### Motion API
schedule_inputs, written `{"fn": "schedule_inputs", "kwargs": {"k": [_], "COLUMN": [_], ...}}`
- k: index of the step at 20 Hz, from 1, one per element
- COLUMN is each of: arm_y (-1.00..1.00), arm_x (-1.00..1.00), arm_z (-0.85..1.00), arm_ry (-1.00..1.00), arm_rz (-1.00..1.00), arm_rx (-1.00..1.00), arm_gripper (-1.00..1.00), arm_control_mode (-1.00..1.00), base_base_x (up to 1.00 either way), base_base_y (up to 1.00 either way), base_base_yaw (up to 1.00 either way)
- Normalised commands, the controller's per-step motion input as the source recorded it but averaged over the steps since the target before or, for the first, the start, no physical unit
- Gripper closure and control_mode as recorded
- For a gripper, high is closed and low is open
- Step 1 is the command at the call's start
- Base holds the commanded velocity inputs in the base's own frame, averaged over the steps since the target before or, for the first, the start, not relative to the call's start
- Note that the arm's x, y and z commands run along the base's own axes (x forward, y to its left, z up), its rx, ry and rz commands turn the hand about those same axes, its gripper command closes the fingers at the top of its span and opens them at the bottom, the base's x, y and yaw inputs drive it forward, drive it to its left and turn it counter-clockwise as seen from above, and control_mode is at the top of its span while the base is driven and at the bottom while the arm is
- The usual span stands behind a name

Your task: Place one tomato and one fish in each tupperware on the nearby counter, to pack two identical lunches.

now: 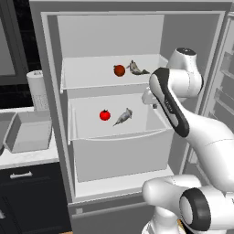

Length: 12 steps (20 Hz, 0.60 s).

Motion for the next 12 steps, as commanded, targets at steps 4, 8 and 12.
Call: {"fn": "schedule_inputs", "kwargs": {"k": [4, 8, 12], "arm_y": [0.16, 0.42, 0.42], "arm_x": [-0.46, -0.72, -0.44], "arm_z": [-0.02, 0.08, 0.34], "arm_ry": [-0.01, -0.23, -0.13], "arm_rz": [0.0, 0.01, 0.0], "arm_rx": [0.01, 0.0, 0.0], "arm_gripper": [-1.0, -1.0, -1.0], "arm_control_mode": [-1.0, -1.0, -1.0], "base_base_x": [0.0, 0.0, 0.0], "base_base_y": [0.0, 0.0, 0.0], "base_base_yaw": [0.0, 0.0, 0.0]}}
